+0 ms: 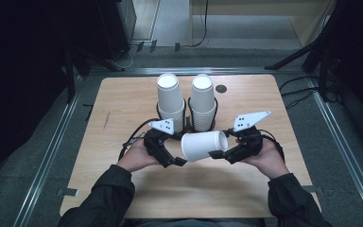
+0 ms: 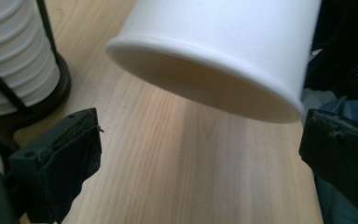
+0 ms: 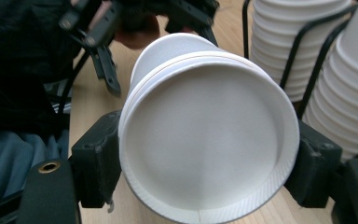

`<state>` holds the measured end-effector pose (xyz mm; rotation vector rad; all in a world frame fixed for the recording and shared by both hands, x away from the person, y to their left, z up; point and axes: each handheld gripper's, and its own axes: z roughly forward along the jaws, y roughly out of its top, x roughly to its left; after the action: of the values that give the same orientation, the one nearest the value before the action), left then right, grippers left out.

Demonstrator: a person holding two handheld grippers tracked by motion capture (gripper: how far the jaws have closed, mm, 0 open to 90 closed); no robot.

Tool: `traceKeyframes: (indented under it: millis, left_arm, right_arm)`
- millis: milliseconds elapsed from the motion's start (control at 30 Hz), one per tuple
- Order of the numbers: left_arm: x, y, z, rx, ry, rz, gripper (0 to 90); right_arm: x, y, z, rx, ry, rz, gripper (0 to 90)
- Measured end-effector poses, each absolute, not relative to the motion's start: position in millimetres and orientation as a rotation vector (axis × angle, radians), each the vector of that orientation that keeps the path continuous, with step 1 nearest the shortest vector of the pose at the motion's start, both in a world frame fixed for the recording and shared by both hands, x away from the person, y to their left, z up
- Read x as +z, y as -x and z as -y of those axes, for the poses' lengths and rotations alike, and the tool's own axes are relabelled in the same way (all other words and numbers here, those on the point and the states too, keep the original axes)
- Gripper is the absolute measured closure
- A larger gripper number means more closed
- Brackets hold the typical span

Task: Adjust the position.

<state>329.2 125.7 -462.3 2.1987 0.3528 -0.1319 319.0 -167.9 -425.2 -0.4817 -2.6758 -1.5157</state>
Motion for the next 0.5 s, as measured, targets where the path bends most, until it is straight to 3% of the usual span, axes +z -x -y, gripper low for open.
traceKeyframes:
  millis: [500]
  left_arm:
    - [-460, -322, -112, -0.141, -2.081, -0.298, 0.0]
  right_arm:
    - [-424, -317, 153, -1.627, 0.426, 2.548, 24.5]
